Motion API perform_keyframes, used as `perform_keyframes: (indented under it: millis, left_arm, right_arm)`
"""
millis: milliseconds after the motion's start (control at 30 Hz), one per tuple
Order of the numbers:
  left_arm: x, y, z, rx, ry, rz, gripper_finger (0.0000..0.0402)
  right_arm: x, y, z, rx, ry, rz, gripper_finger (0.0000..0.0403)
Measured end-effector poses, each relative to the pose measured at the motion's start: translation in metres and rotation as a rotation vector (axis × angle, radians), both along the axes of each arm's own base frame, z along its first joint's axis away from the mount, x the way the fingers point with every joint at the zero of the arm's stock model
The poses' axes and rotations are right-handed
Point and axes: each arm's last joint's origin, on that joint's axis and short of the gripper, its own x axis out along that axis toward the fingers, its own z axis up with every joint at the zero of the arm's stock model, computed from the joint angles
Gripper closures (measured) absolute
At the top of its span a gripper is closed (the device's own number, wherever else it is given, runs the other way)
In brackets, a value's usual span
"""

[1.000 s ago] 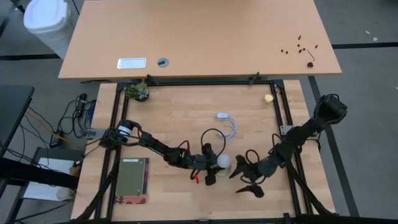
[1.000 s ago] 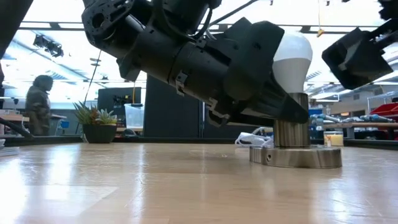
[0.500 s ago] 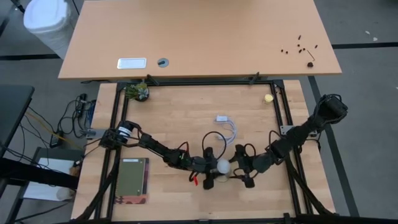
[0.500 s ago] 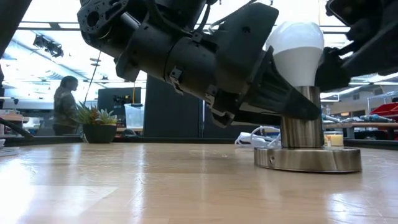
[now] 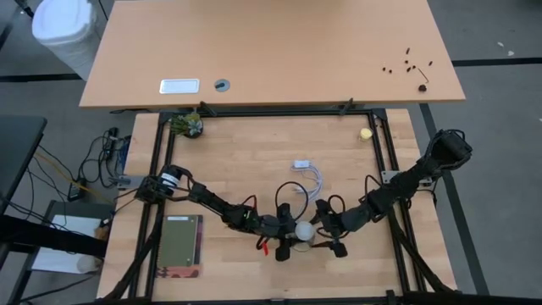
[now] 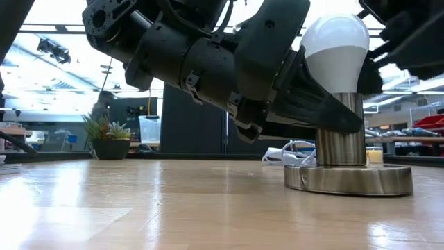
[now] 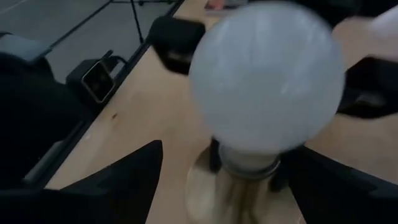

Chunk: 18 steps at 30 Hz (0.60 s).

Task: Screw lightbulb
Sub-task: Insert the lightbulb into the lamp

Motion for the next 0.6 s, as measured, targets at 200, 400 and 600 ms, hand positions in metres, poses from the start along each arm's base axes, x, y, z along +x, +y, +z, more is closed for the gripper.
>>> perform_keyframes:
  millis: [200, 400, 600]
  left_arm:
    - [0.0, 0.004, -0.001, 0.015, 0.004, 0.079, 0.0213]
    - [0.0, 0.004, 0.0, 0.027, 0.0, 0.066, 0.0213]
    - [0.0, 0.002, -0.001, 0.027, 0.005, 0.025, 0.0213]
  right_arm:
    - [-0.016, 0.021, 0.007, 0.113, 0.03, 0.141, 0.0078]
    - [-0.021, 0.021, 0.006, 0.027, 0.019, 0.025, 0.0087]
    - [-0.015, 0.004, 0.005, -0.026, 0.042, -0.071, 0.0089]
